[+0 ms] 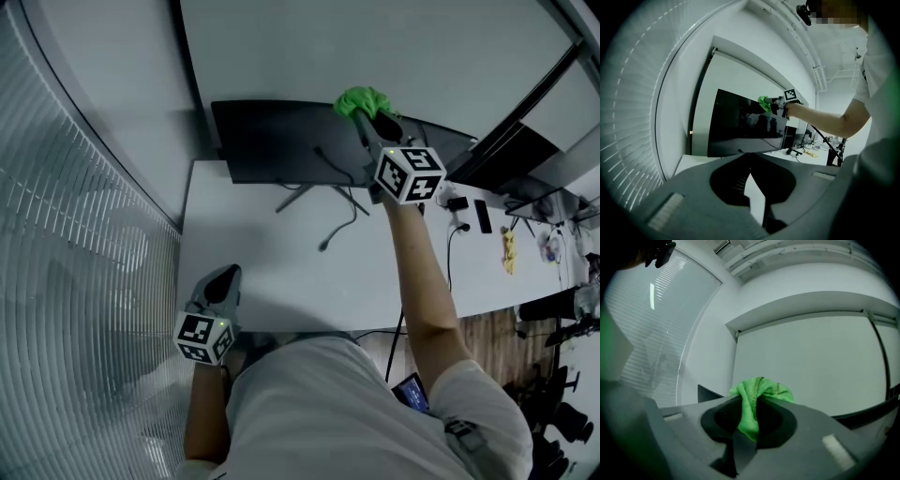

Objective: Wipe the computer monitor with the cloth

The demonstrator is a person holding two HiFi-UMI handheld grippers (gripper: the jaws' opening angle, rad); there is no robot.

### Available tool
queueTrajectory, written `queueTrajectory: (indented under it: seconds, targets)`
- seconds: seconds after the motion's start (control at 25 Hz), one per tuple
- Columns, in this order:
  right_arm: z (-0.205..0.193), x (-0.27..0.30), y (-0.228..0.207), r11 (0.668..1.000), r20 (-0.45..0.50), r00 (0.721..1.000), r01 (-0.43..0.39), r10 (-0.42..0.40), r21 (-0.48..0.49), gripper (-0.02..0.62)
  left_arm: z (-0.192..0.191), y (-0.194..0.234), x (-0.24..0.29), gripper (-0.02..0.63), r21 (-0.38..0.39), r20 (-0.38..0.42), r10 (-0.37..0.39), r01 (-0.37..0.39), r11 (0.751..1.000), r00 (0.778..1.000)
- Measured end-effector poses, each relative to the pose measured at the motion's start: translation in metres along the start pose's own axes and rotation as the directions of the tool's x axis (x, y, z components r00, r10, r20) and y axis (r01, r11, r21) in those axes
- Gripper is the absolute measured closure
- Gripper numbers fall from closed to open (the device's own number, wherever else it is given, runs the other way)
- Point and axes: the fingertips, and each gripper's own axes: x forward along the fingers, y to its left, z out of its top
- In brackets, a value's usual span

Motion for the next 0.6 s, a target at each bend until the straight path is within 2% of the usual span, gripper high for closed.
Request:
queueTrajectory:
  seconds: [0.2, 0.6]
  targets:
    - [-0.010, 0.015, 0.025, 1.000, 0.000, 1.000, -0.011, 0.011, -0.007, 0.518, -0.015, 0.021, -0.007, 0.598, -0.007, 0.003, 0.012, -0.012, 1.000, 1.000]
    - [0.017, 0.045, 0.084, 0.998, 0.019, 0.998, -0.062, 0.061, 0.006, 0.518, 0.004, 0.045, -0.044, 0.598, -0.013, 0.000, 0.051, -0.051, 0.999, 0.999]
